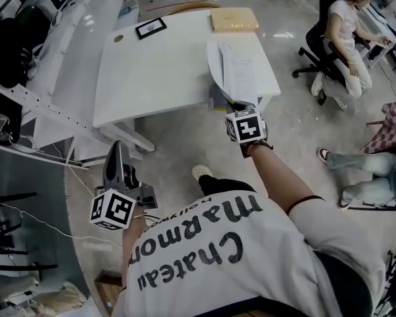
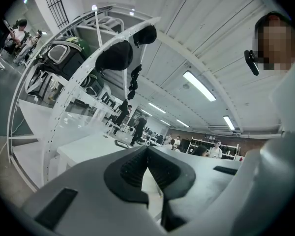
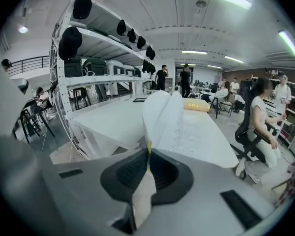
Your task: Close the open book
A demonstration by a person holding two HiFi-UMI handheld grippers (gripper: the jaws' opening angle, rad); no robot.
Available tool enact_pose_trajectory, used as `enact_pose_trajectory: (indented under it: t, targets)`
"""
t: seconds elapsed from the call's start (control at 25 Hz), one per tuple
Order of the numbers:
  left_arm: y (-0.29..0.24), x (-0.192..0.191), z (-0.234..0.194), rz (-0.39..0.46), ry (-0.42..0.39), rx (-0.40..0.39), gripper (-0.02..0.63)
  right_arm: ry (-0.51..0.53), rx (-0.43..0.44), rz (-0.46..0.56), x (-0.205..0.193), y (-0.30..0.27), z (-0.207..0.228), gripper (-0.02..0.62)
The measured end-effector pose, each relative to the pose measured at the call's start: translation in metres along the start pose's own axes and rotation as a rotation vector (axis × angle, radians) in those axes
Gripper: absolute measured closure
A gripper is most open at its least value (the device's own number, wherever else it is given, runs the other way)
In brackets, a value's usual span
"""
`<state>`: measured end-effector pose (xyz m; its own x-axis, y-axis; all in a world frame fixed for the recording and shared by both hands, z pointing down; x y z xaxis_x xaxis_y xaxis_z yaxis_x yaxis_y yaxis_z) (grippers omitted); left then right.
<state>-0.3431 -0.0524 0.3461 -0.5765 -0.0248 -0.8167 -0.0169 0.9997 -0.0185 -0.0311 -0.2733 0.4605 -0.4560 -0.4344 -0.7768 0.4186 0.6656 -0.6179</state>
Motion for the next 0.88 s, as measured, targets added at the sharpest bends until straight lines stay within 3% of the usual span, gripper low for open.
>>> enact_pose_trajectory:
  t: [0.88]
  targets:
    - [-0.007,-0.003,-0.001,-0.015,0.008,-0.012,0.583,-0.055,-0.072,-0.030,-0.016,0.002,0.018,0.555]
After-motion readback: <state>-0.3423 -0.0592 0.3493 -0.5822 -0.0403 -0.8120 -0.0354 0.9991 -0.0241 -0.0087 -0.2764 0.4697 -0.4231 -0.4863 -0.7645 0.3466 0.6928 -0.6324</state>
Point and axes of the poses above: the fingertips, and each gripper's own axes: y backward along the fingers, z to its right, x out of its top, the point moved 9 cm from there along y, backward along the fingers, and after that the axes turned 9 degrees about y, right-handed, at the moved point
